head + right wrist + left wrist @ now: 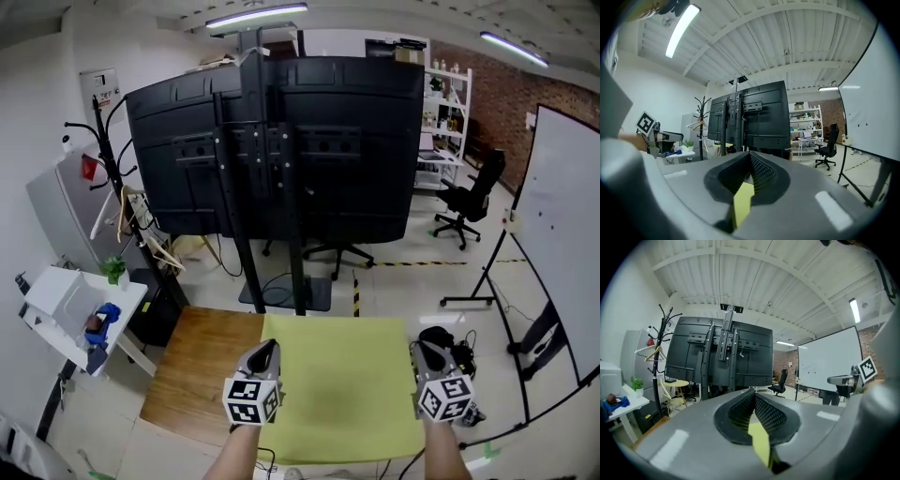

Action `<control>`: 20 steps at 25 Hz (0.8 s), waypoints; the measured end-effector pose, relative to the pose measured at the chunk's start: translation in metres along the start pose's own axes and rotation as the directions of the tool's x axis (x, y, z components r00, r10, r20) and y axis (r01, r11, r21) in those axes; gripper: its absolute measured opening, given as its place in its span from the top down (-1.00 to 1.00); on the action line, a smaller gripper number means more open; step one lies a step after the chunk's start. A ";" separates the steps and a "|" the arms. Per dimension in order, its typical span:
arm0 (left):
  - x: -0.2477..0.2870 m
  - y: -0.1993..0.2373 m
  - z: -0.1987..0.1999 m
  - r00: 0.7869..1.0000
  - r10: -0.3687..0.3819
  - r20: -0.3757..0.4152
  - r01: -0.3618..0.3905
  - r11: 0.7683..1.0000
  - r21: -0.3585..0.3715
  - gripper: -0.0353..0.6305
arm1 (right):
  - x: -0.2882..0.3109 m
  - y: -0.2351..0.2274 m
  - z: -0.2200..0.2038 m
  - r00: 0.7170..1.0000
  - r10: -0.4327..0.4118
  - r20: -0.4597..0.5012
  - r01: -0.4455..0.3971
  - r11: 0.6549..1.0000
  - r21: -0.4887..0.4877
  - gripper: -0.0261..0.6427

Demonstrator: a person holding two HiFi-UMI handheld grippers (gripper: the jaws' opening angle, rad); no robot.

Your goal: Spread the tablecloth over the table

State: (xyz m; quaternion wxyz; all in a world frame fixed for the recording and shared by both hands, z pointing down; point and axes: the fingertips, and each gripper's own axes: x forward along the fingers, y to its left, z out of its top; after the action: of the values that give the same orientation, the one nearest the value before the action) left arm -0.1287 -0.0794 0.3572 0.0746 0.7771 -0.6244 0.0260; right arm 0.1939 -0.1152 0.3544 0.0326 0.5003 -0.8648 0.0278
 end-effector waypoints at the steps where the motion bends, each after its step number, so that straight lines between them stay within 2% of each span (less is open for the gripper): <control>1: -0.001 0.000 0.000 1.000 -0.004 -0.001 0.004 1.000 0.001 0.88 | 0.000 0.002 0.000 1.000 0.000 -0.002 0.000 1.000 -0.001 0.91; 10: -0.006 0.006 -0.001 1.000 -0.020 0.007 0.020 1.000 -0.012 0.88 | -0.002 0.011 0.005 1.000 -0.007 0.003 0.007 1.000 -0.012 0.91; 17: -0.004 0.007 0.007 1.000 -0.018 0.012 0.017 1.000 0.023 0.88 | 0.003 0.012 0.008 1.000 -0.009 0.007 0.010 1.000 -0.020 0.91; 20: -0.003 0.008 0.007 1.000 -0.021 0.013 0.021 1.000 0.016 0.88 | 0.006 0.013 0.008 1.000 -0.009 0.010 0.009 1.000 -0.021 0.91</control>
State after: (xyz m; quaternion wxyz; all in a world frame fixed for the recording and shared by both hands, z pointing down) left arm -0.1370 -0.0793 0.3503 0.0647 0.7844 -0.6164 0.0249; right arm 0.1792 -0.1143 0.3463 0.0340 0.5040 -0.8629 0.0162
